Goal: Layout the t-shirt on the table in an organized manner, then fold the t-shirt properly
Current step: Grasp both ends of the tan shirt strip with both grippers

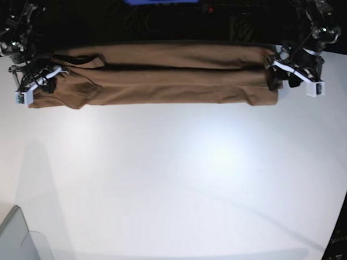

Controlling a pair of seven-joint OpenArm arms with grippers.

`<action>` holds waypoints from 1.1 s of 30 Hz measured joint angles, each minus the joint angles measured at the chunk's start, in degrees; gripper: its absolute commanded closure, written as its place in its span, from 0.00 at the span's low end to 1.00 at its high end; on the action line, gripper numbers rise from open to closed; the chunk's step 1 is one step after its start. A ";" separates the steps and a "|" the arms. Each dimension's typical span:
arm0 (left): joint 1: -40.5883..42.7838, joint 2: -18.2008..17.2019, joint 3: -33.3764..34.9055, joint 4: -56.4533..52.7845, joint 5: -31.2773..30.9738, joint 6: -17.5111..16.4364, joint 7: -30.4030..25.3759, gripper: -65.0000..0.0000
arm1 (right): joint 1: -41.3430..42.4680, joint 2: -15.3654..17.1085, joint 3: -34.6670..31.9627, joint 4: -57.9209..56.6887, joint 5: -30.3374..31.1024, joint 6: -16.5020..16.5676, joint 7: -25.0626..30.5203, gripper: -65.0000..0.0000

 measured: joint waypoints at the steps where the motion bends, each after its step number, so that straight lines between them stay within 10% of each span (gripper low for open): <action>1: -0.02 0.37 -0.02 0.00 0.04 0.00 -0.02 0.39 | 0.00 0.00 0.00 0.00 0.02 0.00 0.00 1.00; 23: -1.01 1.86 -0.07 -8.55 -2.19 -0.87 -4.48 0.41 | 0.76 -0.15 -2.51 -0.11 -0.17 -0.02 0.17 1.00; 30: -1.29 0.72 3.37 -11.19 -3.30 -0.87 -5.95 0.98 | 0.79 -0.15 -2.51 -0.11 -0.20 -0.02 0.13 1.00; 33: -1.73 0.72 3.34 -11.74 -3.72 -1.01 -5.81 0.98 | 0.79 -0.13 -2.51 -0.11 -0.20 -0.02 0.15 1.00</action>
